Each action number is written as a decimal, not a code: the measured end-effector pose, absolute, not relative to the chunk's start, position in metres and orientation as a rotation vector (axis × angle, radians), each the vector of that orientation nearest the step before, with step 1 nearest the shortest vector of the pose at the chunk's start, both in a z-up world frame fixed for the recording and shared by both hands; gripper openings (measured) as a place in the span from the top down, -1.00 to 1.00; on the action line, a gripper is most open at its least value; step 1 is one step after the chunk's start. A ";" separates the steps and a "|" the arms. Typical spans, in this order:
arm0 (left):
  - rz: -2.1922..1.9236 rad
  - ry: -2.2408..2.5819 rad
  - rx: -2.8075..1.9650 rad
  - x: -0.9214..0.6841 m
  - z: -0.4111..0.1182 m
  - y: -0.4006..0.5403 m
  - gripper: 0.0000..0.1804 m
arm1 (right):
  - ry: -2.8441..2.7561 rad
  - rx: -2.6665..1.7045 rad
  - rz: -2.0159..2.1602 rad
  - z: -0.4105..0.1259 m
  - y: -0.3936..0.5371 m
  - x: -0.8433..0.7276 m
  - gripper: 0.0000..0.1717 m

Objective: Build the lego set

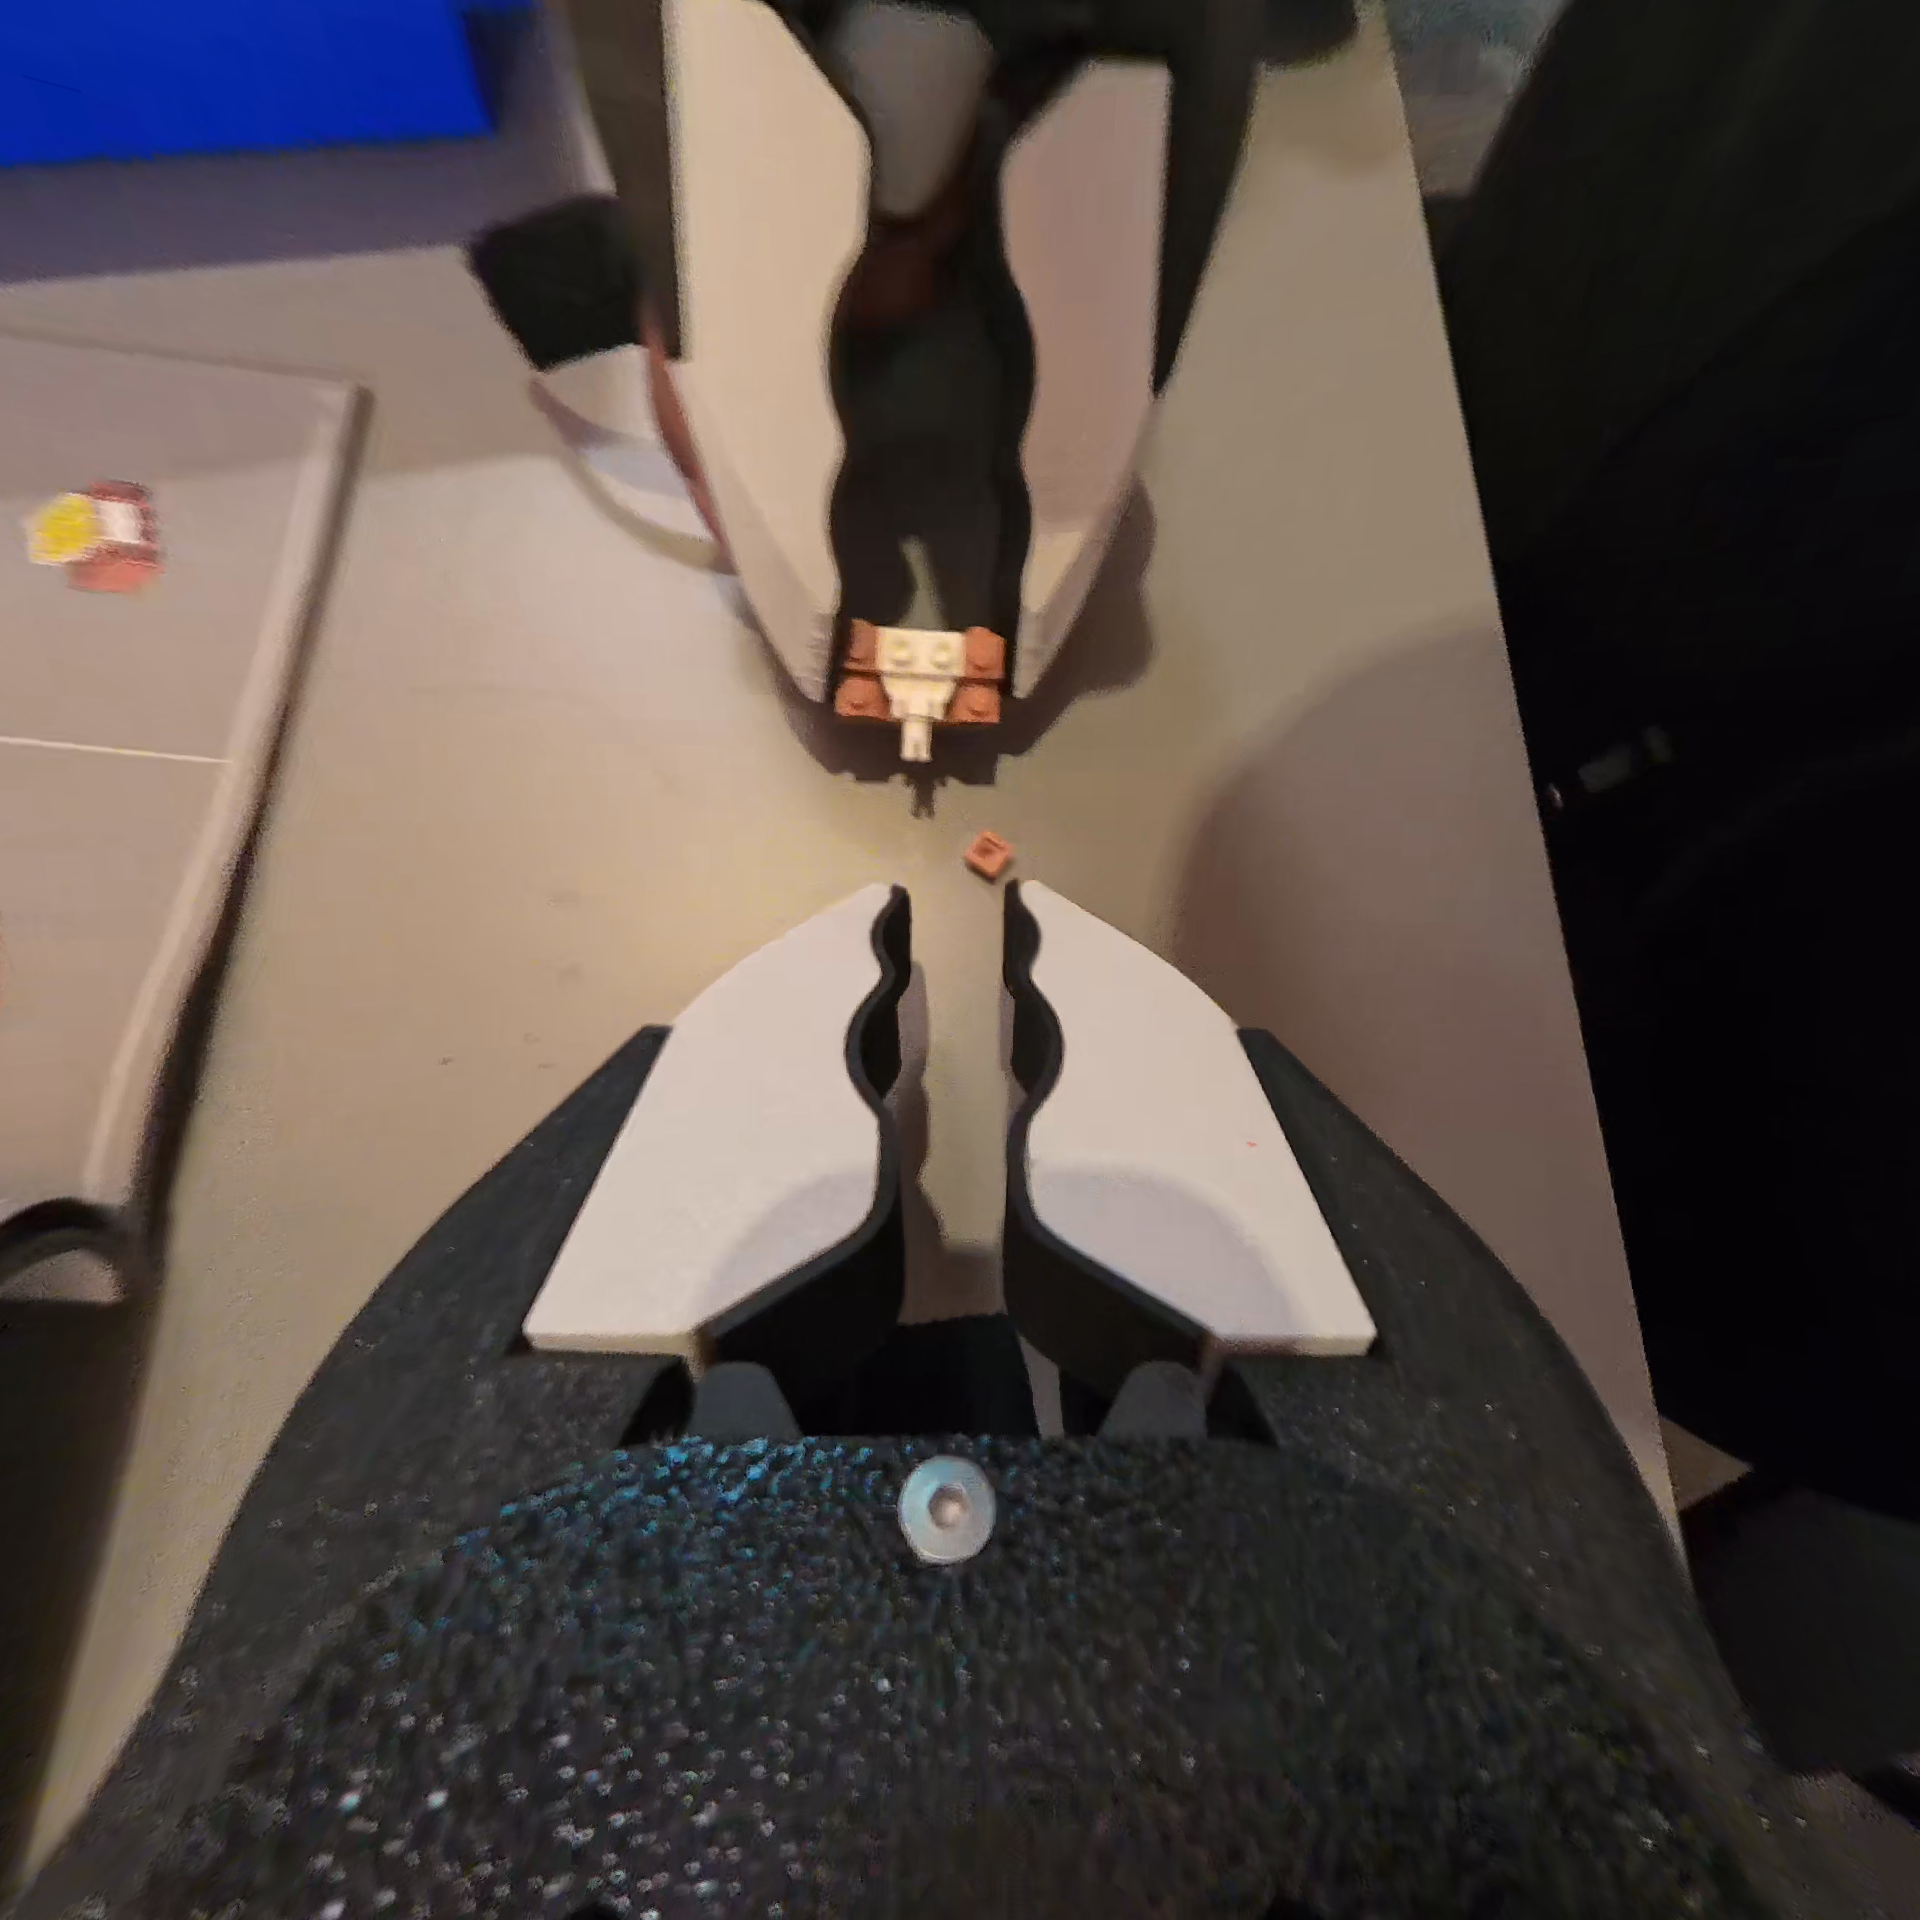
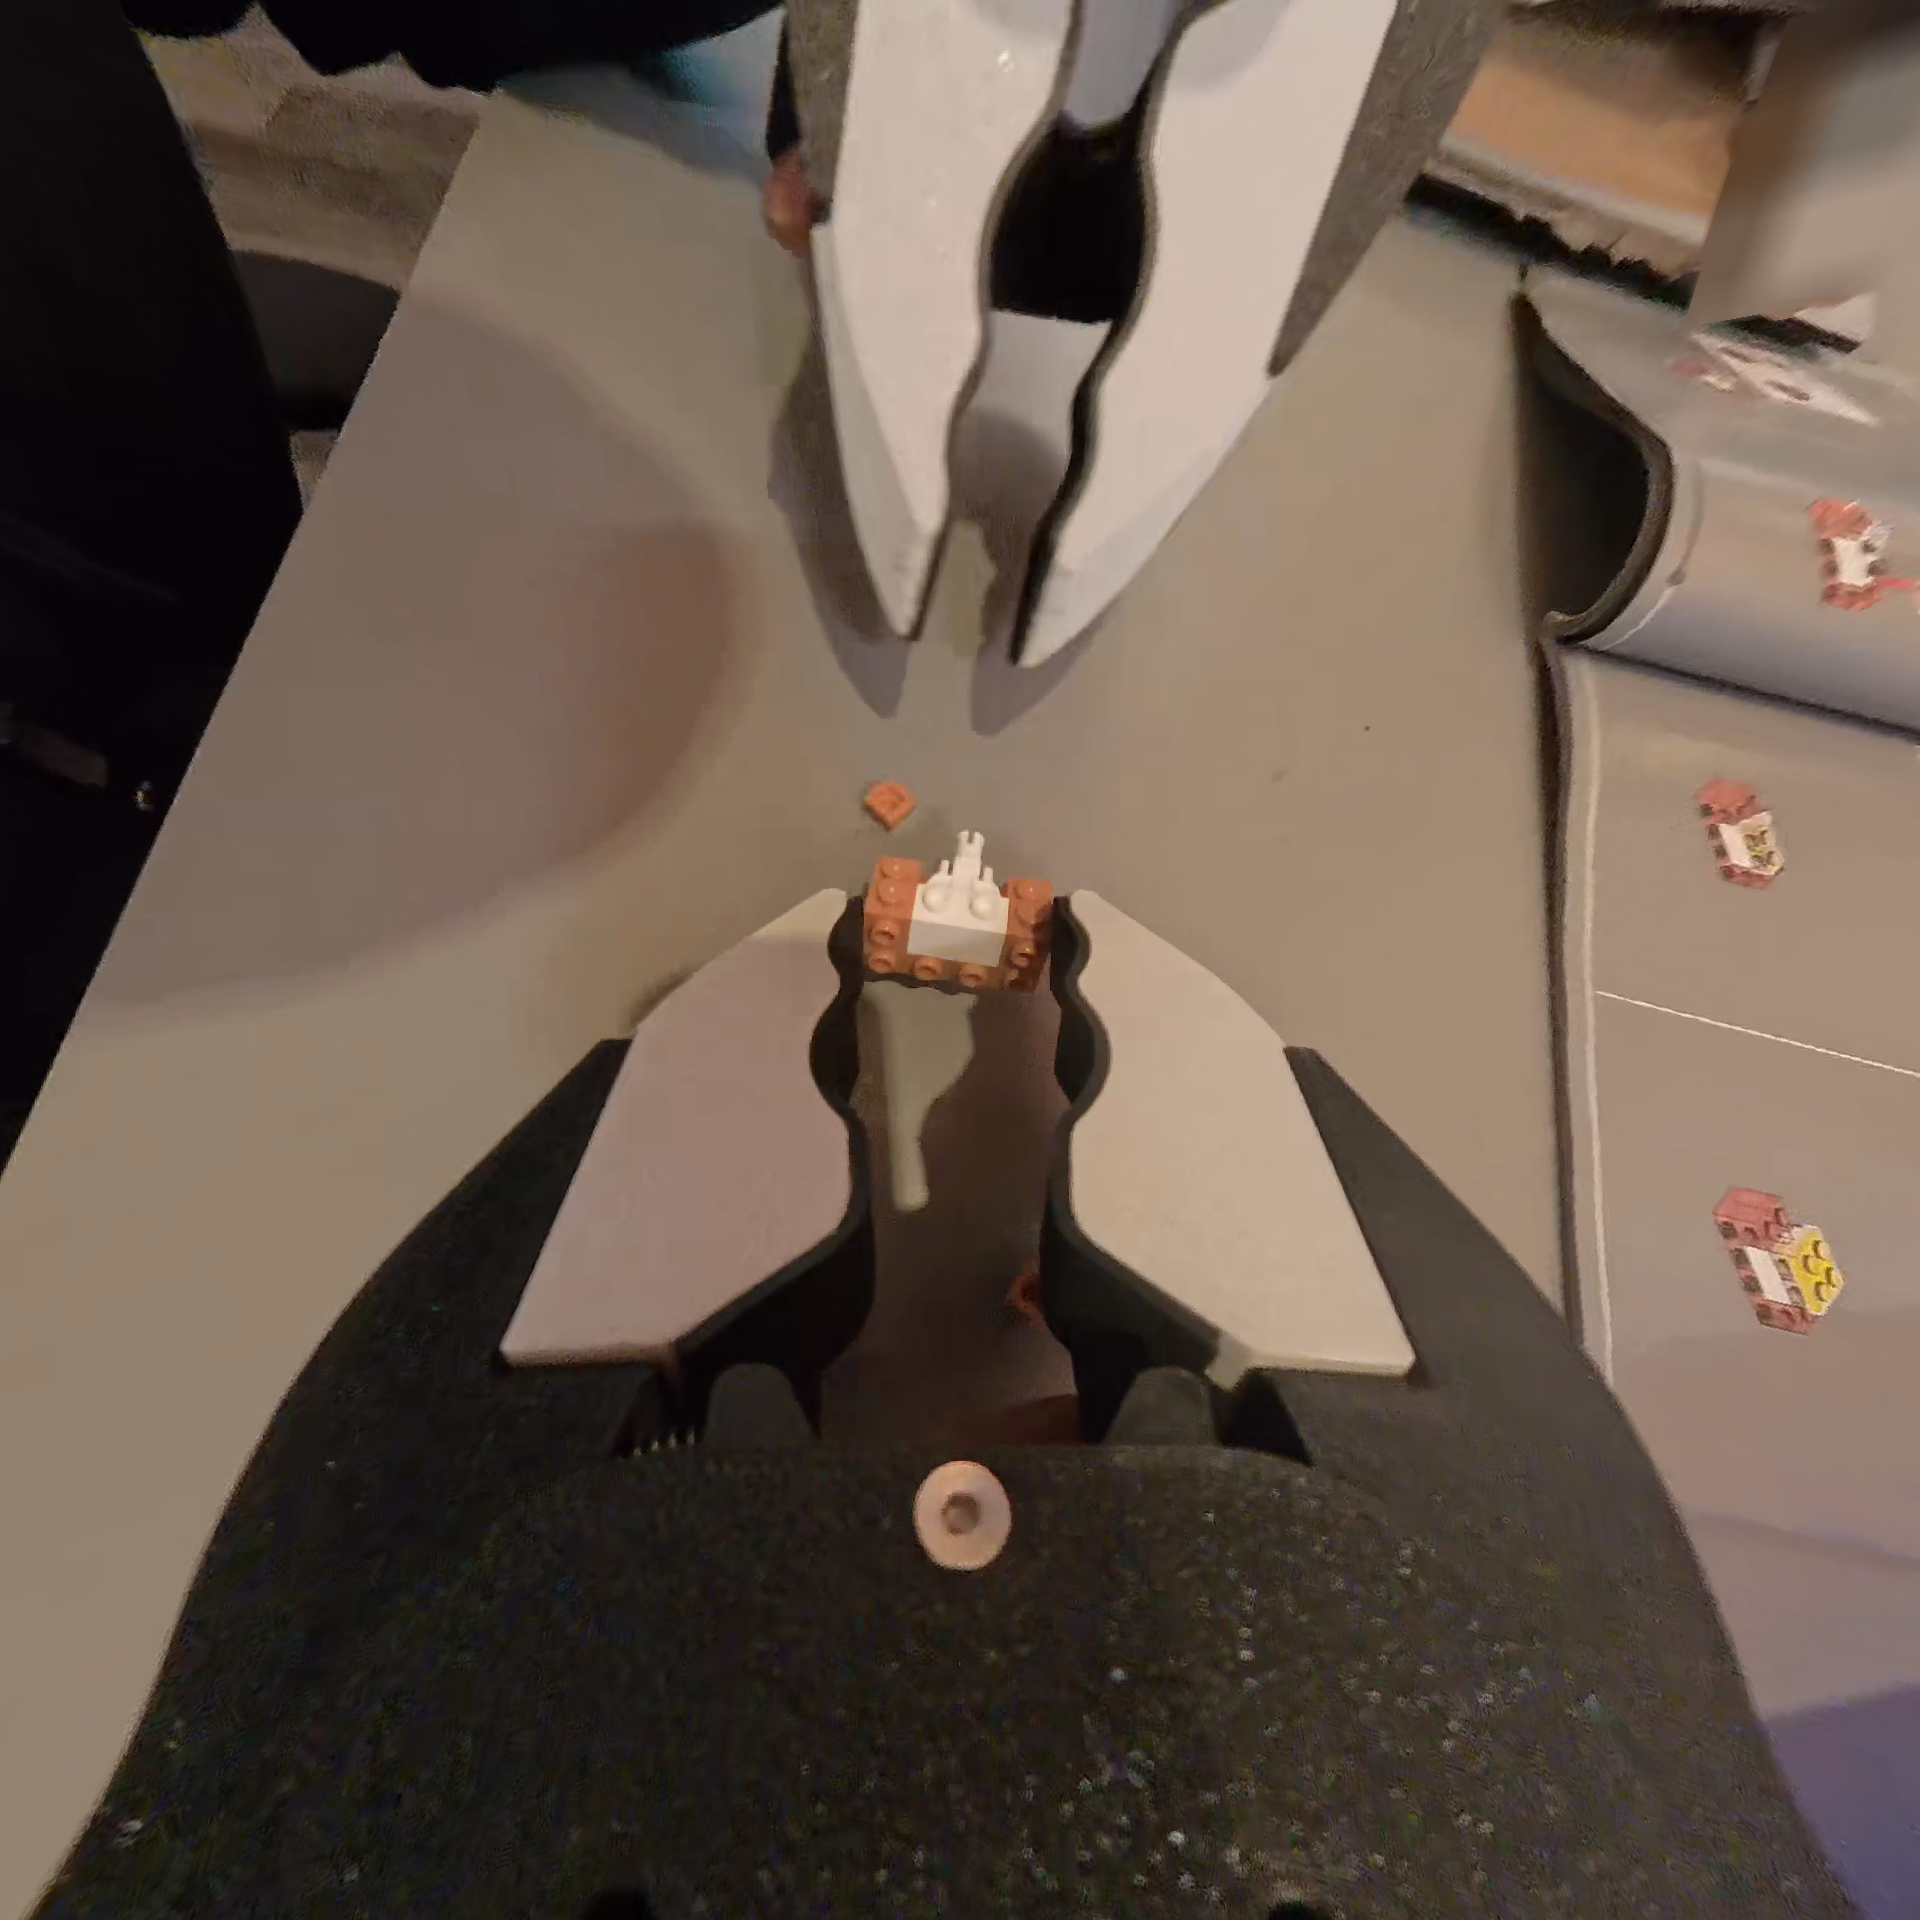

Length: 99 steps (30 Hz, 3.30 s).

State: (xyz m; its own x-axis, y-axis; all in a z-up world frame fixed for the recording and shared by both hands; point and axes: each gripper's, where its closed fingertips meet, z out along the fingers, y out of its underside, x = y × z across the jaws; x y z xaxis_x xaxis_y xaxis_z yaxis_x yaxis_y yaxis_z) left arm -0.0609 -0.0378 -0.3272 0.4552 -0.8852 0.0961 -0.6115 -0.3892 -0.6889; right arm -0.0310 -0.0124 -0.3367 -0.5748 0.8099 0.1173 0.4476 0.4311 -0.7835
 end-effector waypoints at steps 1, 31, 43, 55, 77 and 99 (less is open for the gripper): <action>-0.612 1.271 -2.131 -0.058 -0.332 -0.042 0.81 | -2.218 -1.057 0.987 -0.338 -0.013 -0.030 0.60; -1.048 0.815 -1.977 -0.049 -0.301 -0.014 0.92 | -2.038 -0.805 0.881 -0.314 0.000 -0.042 0.67; -1.204 0.760 -2.001 -0.033 -0.303 -0.017 0.92 | -1.973 -0.679 0.891 -0.302 -0.015 -0.045 0.89; -0.330 1.141 -1.528 -0.055 -0.280 -0.001 0.85 | -1.884 -1.325 1.430 -0.297 -0.006 -0.047 0.92; 0.421 1.417 -0.998 -0.036 -0.278 -0.004 0.91 | -1.648 -1.677 2.011 -0.279 -0.012 -0.044 0.93; -0.365 1.106 -1.715 -0.060 -0.309 0.007 0.92 | -2.210 -1.180 1.013 -0.339 0.002 -0.035 0.47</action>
